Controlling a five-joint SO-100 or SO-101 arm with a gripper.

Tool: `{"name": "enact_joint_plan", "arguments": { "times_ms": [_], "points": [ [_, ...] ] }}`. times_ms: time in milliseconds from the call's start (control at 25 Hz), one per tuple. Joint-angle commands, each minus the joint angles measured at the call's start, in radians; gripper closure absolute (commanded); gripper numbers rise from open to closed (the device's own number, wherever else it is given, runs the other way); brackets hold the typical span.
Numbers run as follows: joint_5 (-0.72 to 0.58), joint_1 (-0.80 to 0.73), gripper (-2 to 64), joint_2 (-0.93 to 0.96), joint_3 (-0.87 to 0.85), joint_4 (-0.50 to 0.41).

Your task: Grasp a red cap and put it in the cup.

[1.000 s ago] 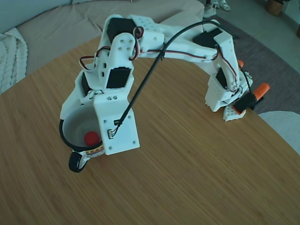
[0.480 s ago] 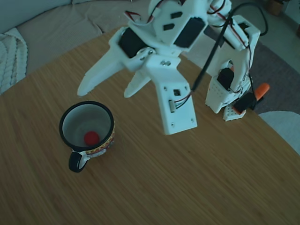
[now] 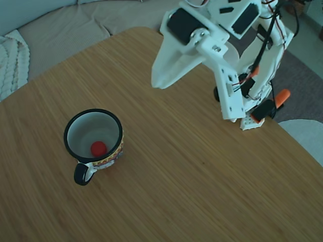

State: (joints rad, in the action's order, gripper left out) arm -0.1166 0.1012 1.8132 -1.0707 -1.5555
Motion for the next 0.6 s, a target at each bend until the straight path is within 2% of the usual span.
{"name": "enact_joint_plan", "arguments": {
  "times_ms": [0,200,560],
  "points": [
    [0.002,-0.011,61.5,0.097,-0.067,0.031],
    [0.002,-0.048,61.5,0.239,-0.293,0.129],
    [0.002,-0.087,61.5,0.456,-0.756,0.374]
  ]
}}
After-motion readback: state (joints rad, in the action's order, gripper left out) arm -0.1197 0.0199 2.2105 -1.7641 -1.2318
